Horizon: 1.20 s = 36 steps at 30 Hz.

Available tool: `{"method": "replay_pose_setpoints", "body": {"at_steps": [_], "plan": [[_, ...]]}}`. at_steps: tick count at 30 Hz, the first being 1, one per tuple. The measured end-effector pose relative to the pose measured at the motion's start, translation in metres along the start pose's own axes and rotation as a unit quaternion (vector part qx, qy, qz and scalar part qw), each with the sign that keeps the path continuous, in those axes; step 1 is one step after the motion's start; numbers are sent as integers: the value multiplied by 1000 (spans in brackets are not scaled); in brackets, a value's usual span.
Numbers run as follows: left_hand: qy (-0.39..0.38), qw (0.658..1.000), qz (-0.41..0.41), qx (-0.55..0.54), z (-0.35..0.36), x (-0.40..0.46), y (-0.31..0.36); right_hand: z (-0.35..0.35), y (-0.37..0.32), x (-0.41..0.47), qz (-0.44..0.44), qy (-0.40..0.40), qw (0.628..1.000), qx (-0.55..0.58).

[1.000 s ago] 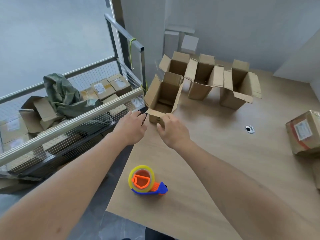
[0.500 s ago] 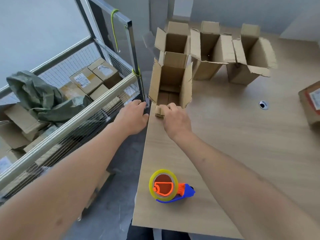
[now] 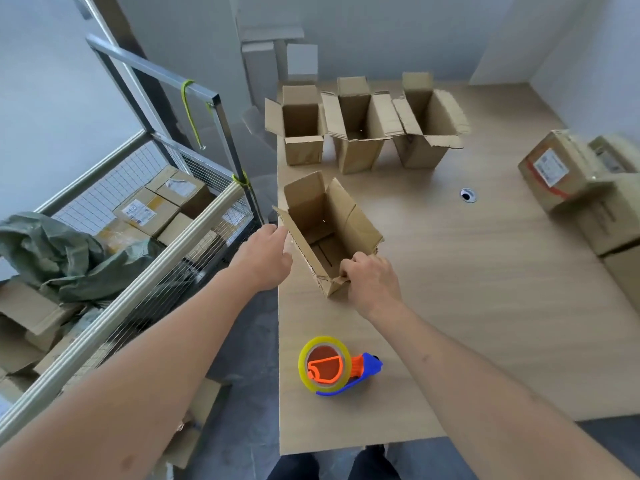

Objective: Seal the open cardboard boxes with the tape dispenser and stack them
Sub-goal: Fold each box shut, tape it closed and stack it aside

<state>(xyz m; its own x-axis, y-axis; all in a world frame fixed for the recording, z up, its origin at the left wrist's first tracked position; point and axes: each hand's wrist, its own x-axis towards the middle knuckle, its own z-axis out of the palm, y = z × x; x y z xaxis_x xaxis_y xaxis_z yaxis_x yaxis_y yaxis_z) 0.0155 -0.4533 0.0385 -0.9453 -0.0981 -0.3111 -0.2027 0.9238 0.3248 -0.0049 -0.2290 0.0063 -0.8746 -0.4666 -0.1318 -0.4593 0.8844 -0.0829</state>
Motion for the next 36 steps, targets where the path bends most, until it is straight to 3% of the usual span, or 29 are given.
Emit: {"method": "replay_pose_setpoints", "body": {"at_steps": [9,14,19,24,29,31,36], "plan": [[-2,1000,-18,-22,38,-23,81,-2,95,-56,40,-3,998,43],[-7,999,-48,1,74,-39,129,-10,166,-82,0,-18,1000,-13],[-30,994,-48,-90,109,-53,169,-15,214,-96,-34,-32,999,-26],[-49,988,35,-143,129,-68,194,-11,229,-99,-35,-31,998,33],[-105,993,33,-30,142,-69,196,3,220,-94,-16,-29,996,87],[-96,995,27,2,145,-65,195,7,214,-92,-3,-25,994,107],[-16,999,-3,-46,150,-56,193,8,208,-84,46,37,991,121]]}}
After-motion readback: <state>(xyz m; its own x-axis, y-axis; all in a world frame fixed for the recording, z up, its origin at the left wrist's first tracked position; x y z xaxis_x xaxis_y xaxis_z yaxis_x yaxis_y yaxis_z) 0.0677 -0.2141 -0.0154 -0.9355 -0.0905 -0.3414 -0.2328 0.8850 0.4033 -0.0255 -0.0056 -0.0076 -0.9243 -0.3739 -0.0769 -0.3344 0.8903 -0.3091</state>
